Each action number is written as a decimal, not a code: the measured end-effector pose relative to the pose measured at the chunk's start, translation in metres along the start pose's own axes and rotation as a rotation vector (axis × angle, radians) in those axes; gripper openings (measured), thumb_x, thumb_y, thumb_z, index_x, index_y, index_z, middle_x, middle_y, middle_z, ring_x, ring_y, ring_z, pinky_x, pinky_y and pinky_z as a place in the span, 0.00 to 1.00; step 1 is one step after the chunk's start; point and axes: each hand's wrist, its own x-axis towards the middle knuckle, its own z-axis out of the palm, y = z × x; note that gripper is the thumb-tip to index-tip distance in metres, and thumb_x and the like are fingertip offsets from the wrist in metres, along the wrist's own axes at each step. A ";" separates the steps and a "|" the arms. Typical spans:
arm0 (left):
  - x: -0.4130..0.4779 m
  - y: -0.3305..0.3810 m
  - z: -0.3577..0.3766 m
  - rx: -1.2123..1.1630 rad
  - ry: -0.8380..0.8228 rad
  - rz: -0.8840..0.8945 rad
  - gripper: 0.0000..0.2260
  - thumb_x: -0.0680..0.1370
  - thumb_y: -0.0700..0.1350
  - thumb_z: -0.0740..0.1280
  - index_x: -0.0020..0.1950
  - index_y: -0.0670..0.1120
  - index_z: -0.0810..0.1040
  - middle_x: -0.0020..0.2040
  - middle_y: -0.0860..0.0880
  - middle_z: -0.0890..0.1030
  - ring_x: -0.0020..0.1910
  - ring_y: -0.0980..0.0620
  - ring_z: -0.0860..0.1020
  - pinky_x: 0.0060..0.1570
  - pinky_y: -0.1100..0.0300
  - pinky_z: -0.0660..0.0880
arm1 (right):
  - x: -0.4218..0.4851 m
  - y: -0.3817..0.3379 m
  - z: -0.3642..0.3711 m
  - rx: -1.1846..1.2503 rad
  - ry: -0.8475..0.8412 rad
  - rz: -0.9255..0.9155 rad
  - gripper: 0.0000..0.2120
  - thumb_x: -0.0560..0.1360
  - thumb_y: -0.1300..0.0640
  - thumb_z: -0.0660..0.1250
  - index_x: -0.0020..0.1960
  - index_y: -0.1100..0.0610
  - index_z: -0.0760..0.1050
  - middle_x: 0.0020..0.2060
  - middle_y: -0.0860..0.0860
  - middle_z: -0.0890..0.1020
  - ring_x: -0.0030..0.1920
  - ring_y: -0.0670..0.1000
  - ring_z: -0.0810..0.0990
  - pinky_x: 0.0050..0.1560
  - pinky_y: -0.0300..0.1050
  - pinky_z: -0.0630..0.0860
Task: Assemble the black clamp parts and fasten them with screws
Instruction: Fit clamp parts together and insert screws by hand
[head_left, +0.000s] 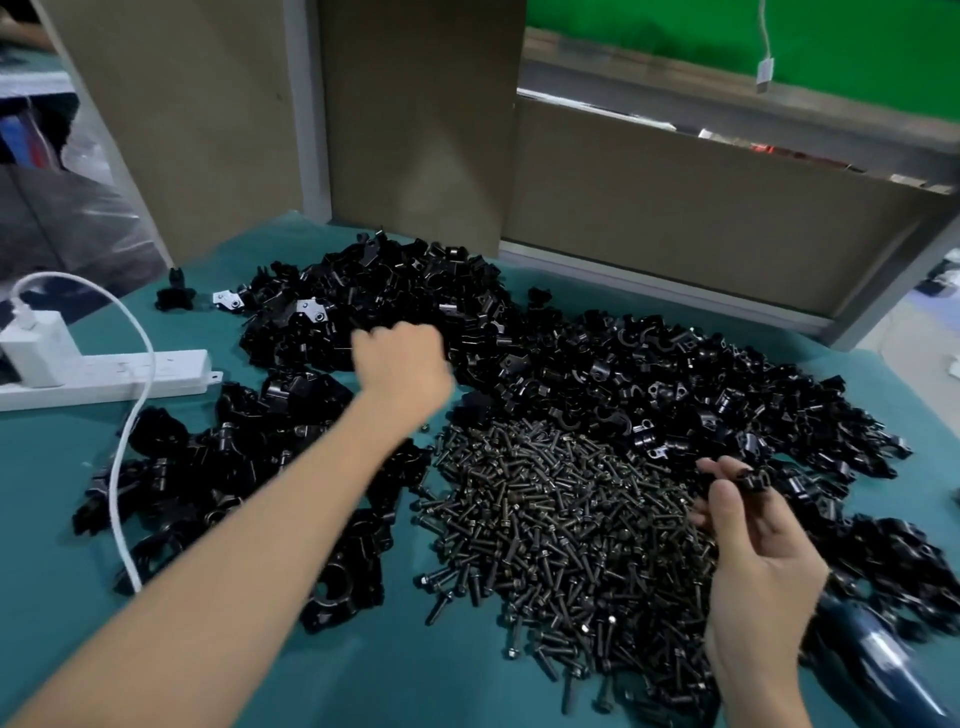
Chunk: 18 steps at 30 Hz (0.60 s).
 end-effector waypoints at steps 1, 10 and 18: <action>0.013 -0.015 0.004 0.053 -0.009 -0.057 0.16 0.81 0.57 0.64 0.52 0.44 0.79 0.42 0.47 0.78 0.50 0.44 0.79 0.59 0.50 0.70 | 0.000 0.001 0.000 -0.012 0.002 0.002 0.17 0.70 0.33 0.70 0.55 0.39 0.82 0.52 0.45 0.85 0.46 0.44 0.83 0.47 0.36 0.81; 0.051 -0.043 0.044 -0.021 -0.029 -0.191 0.22 0.75 0.58 0.74 0.34 0.44 0.69 0.33 0.48 0.73 0.31 0.48 0.71 0.34 0.55 0.68 | -0.003 0.001 0.001 -0.053 -0.052 -0.023 0.10 0.73 0.49 0.69 0.53 0.40 0.82 0.48 0.43 0.86 0.48 0.42 0.84 0.46 0.30 0.78; 0.050 -0.037 0.041 -0.215 0.019 -0.249 0.14 0.74 0.45 0.73 0.34 0.42 0.72 0.33 0.45 0.74 0.33 0.45 0.75 0.37 0.55 0.72 | -0.001 0.002 -0.005 -0.100 -0.032 -0.017 0.12 0.73 0.49 0.69 0.56 0.48 0.82 0.48 0.43 0.86 0.49 0.43 0.84 0.50 0.33 0.79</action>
